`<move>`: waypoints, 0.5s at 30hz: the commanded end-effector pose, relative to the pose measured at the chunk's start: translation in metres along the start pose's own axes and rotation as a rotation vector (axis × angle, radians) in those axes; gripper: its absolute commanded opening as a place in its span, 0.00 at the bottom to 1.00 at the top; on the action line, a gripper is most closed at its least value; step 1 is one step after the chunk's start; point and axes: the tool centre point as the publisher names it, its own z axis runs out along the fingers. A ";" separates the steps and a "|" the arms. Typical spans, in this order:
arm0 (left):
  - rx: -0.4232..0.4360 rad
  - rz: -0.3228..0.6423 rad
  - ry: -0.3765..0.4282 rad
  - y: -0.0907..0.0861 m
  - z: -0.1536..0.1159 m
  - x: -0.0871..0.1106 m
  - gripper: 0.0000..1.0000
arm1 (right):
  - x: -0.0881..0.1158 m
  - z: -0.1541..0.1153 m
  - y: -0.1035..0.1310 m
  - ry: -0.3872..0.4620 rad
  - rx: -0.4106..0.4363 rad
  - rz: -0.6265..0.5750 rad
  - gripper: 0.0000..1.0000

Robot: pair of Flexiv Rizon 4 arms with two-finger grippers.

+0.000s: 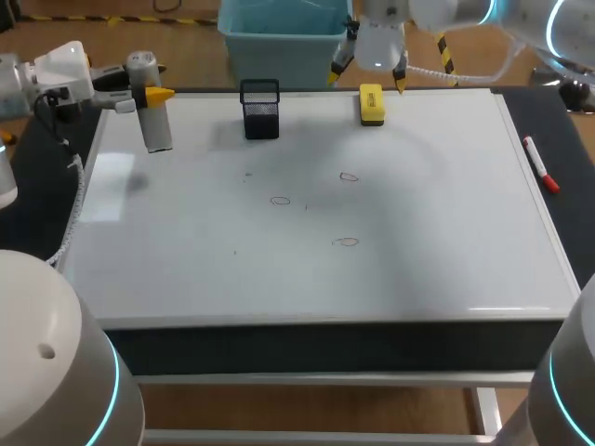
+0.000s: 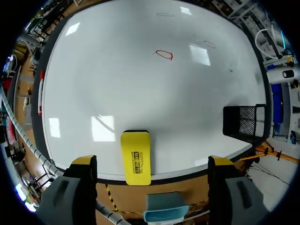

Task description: Pick up the inspection probe, press it on each red-marked spot on the whiteboard one by one, put down the probe, pick up the eraser, and wipe off all the red marks.

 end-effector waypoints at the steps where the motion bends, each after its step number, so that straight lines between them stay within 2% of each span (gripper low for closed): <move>1: 0.001 0.002 -0.003 -0.001 0.000 0.001 0.00 | 0.008 0.010 0.001 -0.005 -0.010 -0.011 1.00; 15: 0.001 0.002 -0.003 -0.001 0.000 0.001 0.00 | 0.018 0.035 -0.004 0.029 -0.066 -0.008 1.00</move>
